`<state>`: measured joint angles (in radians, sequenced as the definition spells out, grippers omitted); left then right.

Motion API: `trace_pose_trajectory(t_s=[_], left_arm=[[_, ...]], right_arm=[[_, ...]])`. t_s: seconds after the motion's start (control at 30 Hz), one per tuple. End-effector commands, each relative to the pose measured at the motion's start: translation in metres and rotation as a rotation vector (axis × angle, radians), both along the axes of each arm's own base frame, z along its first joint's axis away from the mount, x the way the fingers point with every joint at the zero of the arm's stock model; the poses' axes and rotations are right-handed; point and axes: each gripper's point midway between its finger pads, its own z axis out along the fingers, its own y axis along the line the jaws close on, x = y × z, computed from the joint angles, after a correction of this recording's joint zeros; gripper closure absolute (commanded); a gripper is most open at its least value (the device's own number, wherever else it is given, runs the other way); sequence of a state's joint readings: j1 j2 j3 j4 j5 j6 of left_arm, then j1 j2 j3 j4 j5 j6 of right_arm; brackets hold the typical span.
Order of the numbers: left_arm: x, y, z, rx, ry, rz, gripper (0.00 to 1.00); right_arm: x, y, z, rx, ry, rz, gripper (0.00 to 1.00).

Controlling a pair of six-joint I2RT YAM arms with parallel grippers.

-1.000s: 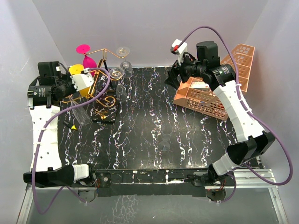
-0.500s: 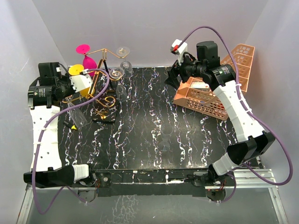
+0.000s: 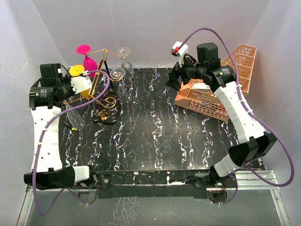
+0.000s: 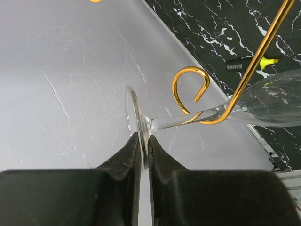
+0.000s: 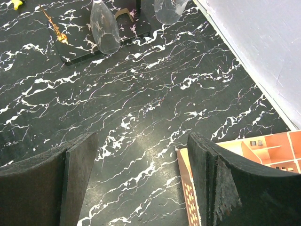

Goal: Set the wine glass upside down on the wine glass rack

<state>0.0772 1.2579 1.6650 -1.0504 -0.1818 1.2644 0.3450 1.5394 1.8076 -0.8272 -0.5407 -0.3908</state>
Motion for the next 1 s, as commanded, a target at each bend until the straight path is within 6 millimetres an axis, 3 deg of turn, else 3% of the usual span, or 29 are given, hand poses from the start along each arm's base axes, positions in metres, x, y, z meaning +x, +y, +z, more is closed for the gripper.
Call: trace_pose_trajectory(t_s=[0.0, 0.73, 0.97], left_arm=[[-0.006, 0.007, 0.011, 0.028, -0.041, 0.028, 1.0], [0.015, -0.012, -0.009, -0.057, -0.027, -0.043, 1.0], [0.016, -0.007, -0.01, -0.027, -0.022, -0.032, 1.0]], right_arm=[[0.0, 0.0, 0.025, 0.025, -0.094, -0.002, 0.17], [0.001, -0.003, 0.021, 0.016, -0.094, -0.013, 0.17], [0.001, -0.002, 0.02, 0.016, -0.091, -0.01, 0.17]])
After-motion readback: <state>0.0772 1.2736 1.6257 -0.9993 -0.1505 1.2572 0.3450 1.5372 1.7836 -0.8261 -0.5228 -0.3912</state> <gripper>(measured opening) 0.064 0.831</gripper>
